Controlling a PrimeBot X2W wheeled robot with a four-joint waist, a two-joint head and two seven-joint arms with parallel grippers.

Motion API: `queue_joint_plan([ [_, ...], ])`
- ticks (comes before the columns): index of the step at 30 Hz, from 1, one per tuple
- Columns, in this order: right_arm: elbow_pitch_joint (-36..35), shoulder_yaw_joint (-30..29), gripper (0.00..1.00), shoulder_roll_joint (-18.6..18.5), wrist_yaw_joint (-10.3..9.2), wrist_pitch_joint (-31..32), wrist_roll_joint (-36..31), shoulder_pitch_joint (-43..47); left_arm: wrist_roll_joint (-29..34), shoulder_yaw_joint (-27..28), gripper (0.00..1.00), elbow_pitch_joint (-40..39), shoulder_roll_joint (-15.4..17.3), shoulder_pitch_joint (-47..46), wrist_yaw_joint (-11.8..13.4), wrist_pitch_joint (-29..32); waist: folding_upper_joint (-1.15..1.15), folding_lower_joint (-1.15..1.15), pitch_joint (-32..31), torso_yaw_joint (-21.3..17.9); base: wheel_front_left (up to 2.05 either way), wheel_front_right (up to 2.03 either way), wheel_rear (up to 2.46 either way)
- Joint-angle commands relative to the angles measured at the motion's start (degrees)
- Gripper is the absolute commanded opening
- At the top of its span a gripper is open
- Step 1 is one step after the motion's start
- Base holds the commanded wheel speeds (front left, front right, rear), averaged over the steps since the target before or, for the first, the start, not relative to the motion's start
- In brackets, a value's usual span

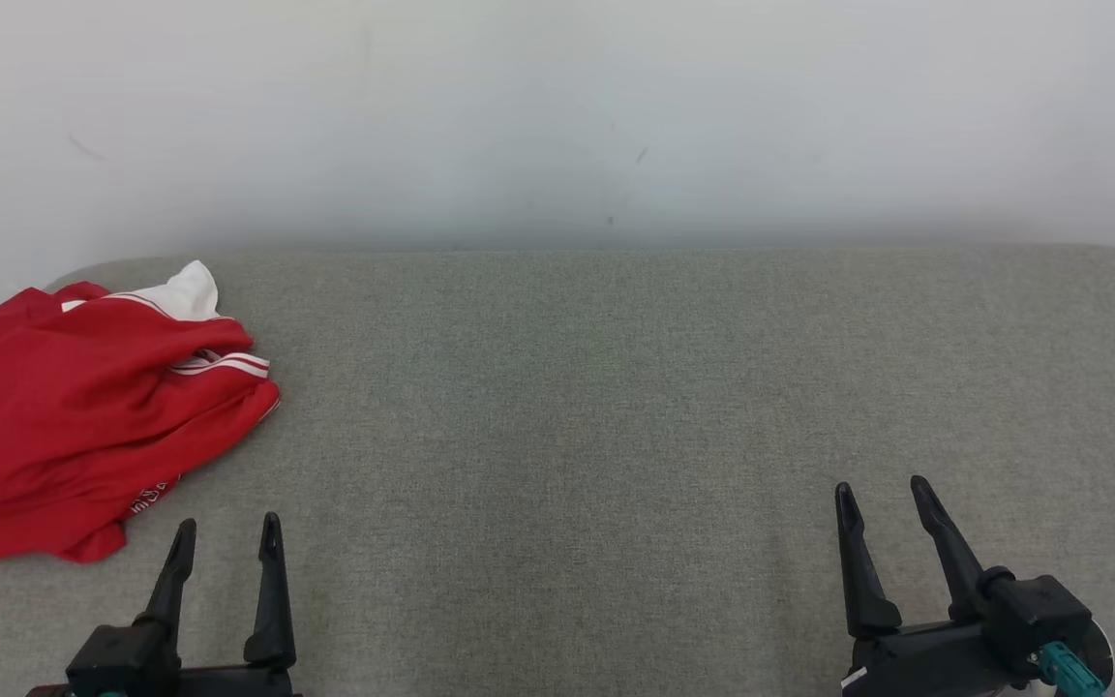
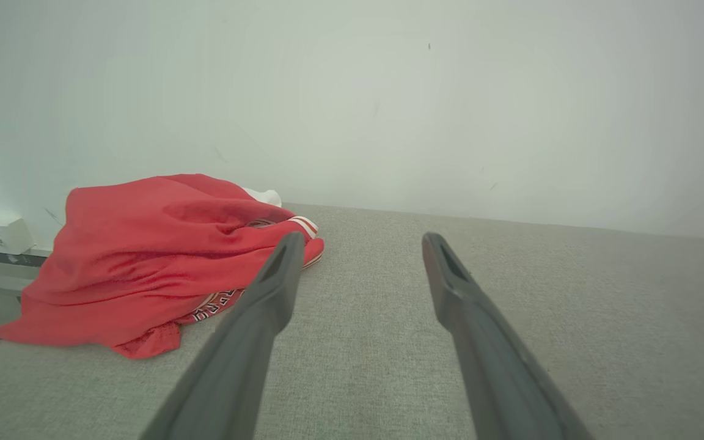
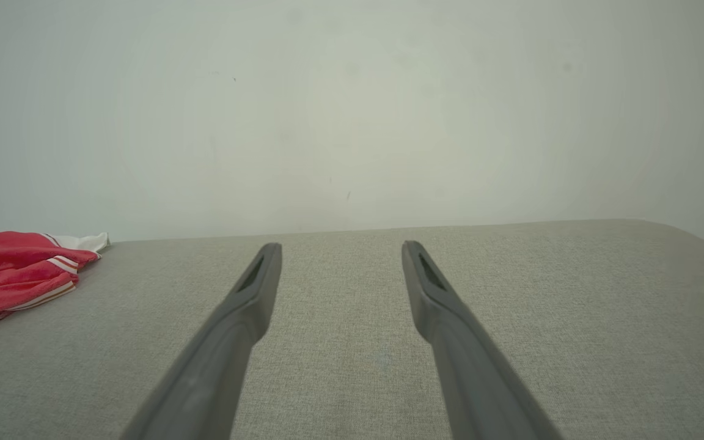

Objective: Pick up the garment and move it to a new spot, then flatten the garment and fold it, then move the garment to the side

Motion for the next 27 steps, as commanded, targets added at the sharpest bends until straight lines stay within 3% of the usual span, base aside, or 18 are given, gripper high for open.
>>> queue_joint_plan([
  [1, -0.4, 0.2, 1.00, -0.2, 0.17, -0.7, -1.5, 0.2, 1.4, -0.1, 1.00, -0.1, 0.4, 0.1, 0.1, -0.7, 0.00, 0.00, 0.0, 0.0, 0.00, 0.00, 0.00],
  [11, -0.8, 0.1, 1.00, -0.2, 0.19, -1.7, -5.4, 0.3, 3.2, 0.9, 1.00, 0.8, 0.2, 0.0, -0.4, -1.7, 0.00, 0.00, -0.5, 0.0, 0.00, 0.00, 0.00],
  [21, -0.1, -0.6, 1.00, -0.2, 0.20, -2.7, -3.5, 0.9, 3.9, 1.6, 1.00, 1.2, -0.3, 0.6, -1.4, -2.6, 0.00, 0.00, -0.8, 0.0, 0.00, 0.00, 0.00],
  [27, 0.9, -0.6, 1.00, -0.2, 0.20, -2.5, -1.5, 0.8, 0.6, 2.2, 1.00, 1.6, -0.9, 0.7, -2.7, -2.5, 0.00, 0.00, -0.9, 0.0, 0.00, 0.00, 0.00],
])
